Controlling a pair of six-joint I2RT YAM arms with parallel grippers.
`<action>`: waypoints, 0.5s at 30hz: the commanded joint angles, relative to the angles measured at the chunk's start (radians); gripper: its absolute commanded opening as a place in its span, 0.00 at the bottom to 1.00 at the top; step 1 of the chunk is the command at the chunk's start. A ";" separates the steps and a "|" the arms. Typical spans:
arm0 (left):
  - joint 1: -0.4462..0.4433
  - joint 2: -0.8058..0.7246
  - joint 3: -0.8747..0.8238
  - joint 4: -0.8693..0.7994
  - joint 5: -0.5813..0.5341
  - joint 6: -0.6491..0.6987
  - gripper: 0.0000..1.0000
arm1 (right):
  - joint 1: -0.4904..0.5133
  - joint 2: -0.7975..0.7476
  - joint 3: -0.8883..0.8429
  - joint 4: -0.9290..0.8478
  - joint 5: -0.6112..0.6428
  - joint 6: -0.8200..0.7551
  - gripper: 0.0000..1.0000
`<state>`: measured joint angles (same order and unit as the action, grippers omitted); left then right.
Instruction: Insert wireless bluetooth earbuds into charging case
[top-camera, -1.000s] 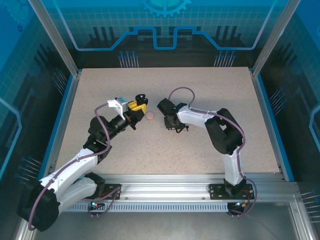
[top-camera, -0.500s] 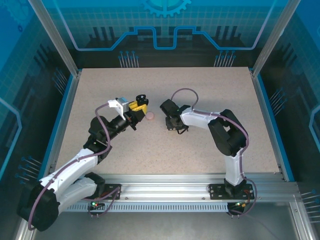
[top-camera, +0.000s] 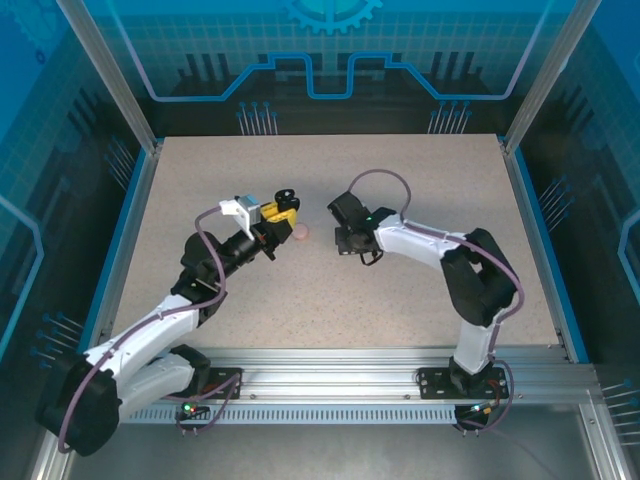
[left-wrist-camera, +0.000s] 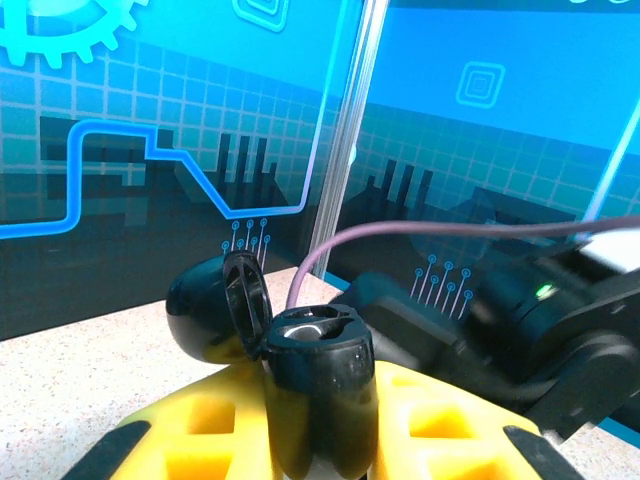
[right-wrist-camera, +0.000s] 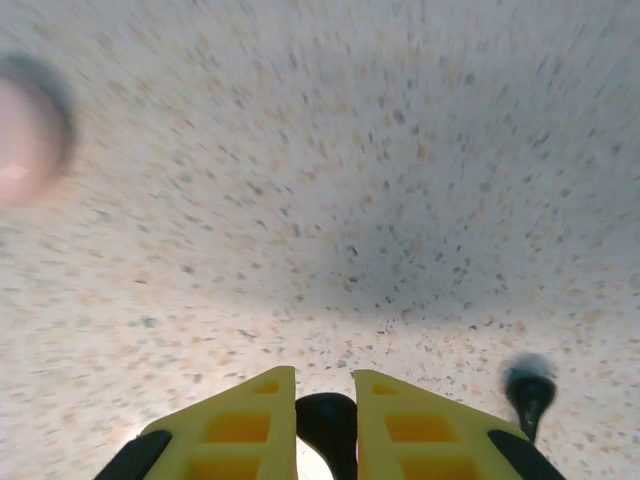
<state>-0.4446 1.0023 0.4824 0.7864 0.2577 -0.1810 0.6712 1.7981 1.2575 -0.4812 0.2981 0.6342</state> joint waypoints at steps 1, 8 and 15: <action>-0.012 0.029 -0.024 0.119 0.001 0.030 0.00 | -0.012 -0.109 0.016 -0.003 -0.015 -0.041 0.16; -0.031 0.119 -0.027 0.234 0.010 0.093 0.00 | -0.021 -0.267 0.073 -0.013 -0.047 -0.098 0.18; -0.032 0.216 -0.014 0.355 0.068 0.112 0.00 | -0.027 -0.379 0.156 -0.016 -0.083 -0.150 0.19</action>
<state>-0.4690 1.1946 0.4679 1.0218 0.2779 -0.1013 0.6533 1.4696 1.3705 -0.4854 0.2451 0.5259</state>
